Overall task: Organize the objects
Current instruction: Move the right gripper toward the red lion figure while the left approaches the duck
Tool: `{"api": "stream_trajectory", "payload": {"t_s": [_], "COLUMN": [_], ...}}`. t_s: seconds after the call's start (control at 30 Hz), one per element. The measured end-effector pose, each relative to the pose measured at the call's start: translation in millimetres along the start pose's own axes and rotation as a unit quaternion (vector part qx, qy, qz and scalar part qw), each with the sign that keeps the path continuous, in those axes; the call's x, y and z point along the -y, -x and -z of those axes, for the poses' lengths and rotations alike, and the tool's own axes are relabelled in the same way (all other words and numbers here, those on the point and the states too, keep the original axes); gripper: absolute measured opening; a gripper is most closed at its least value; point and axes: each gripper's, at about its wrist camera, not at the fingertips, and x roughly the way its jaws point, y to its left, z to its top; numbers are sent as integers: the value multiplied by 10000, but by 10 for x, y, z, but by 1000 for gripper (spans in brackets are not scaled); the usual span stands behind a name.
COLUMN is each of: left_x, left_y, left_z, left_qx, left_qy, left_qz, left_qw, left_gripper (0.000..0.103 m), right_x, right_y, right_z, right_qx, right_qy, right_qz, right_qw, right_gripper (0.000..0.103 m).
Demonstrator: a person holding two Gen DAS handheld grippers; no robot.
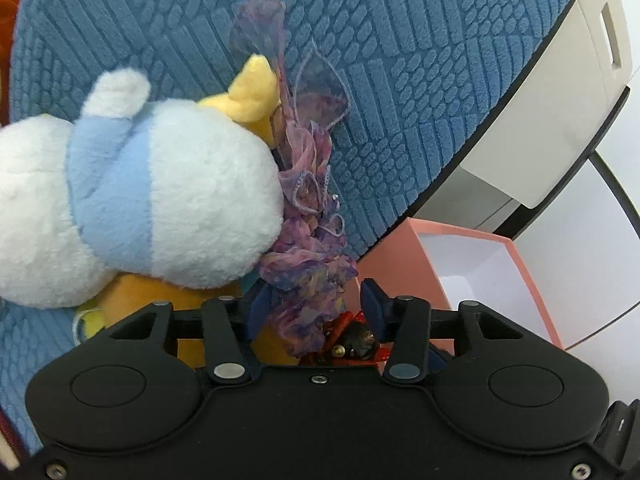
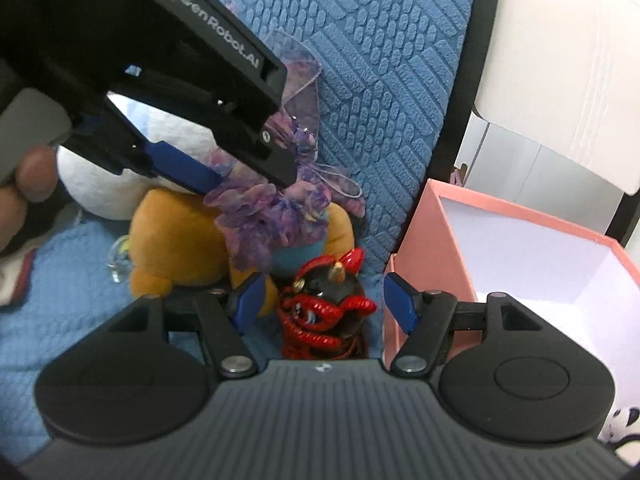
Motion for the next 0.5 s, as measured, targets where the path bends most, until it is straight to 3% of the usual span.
{"api": "stream_trajectory", "payload": {"t_s": [0.23,0.3,0.33,0.43,0.5], "left_x": [44,52,45,20,23], "left_y": [-156,-179,-181,-193,-182], "left_z": [-47,-66,-70,-76,-72], "left_qx": [-8,39,58,68,107], "left_qy": [-132,-191,-176,-103,-149], "left_qz": [-49,-108,-95,-58,-133], "left_qw": [9999,9998,9998,9999,9997], "left_gripper": [40,32,23,13,11], "right_x": [13,3,-12,-87,-101], "right_y": [-152,-150,-143,-129,-189], "right_z": [-3,-24,-35,-41,-21], "right_qx": [-40,-21,22,126,-55], "right_qy": [202,246,313,607,624], "right_qz": [96,57,13,-21,-132], "right_qw": [9997,9997,9995,9981,9979], "right_gripper": [70,67,66,66,66]}}
